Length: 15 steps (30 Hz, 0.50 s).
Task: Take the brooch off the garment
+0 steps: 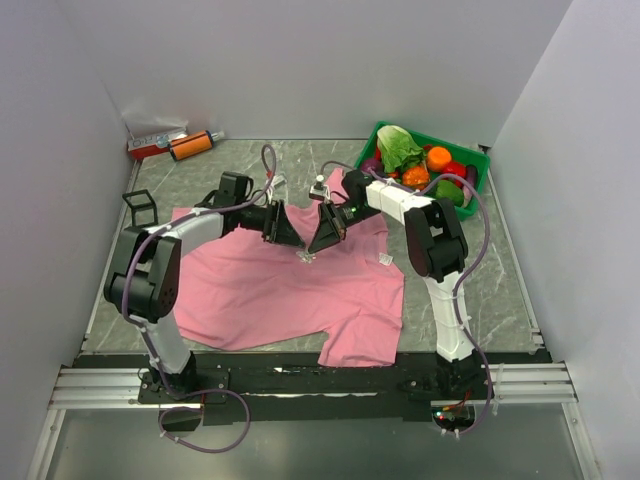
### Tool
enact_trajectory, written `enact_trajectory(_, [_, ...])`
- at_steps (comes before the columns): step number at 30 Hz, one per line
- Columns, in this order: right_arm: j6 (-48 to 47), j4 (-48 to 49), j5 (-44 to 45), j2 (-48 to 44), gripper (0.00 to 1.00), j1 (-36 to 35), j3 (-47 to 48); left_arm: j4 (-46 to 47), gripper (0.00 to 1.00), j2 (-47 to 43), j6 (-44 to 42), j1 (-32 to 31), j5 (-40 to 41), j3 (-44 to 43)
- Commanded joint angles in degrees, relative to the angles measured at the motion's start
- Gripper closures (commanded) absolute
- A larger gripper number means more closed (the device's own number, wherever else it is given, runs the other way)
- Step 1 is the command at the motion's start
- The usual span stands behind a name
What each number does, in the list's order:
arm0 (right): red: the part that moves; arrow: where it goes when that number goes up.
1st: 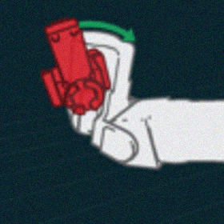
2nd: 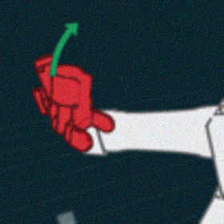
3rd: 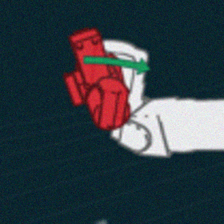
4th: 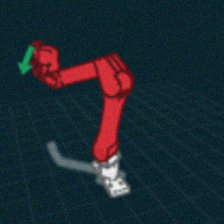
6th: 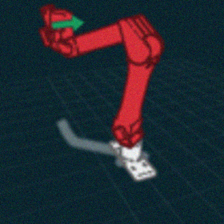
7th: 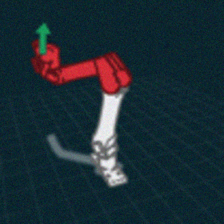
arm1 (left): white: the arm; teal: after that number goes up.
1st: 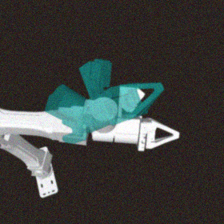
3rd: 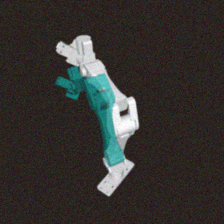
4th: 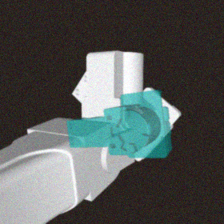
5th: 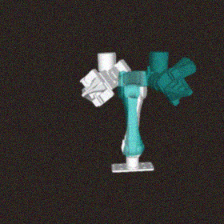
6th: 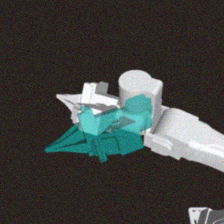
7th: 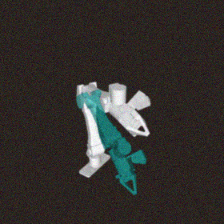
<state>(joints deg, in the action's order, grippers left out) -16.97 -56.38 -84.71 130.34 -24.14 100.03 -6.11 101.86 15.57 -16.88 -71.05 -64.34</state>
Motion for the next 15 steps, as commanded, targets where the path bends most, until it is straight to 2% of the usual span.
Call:
enact_trajectory(1, [-5.6, -5.4, 0.3, -3.5, 1.00, -0.4, 1.7, 0.7, 0.34, -1.0, -2.4, -0.7, -2.6, -0.1])
enact_trajectory(5, [-5.2, -4.2, 0.5, -5.2, 1.00, -0.4, -1.5, 3.7, 0.37, -1.6, 0.3, -0.8, -5.9, 2.1])
enact_trajectory(10, [-4.0, -2.6, 0.6, -5.1, 1.00, -0.5, -1.4, -3.7, 0.48, 1.1, -6.2, -1.6, -8.6, -0.8])
enact_trajectory(15, [-5.3, -3.9, 0.9, -4.1, 1.00, -0.4, 0.6, -7.6, 0.47, 3.1, -10.5, -2.5, -8.4, -3.3])
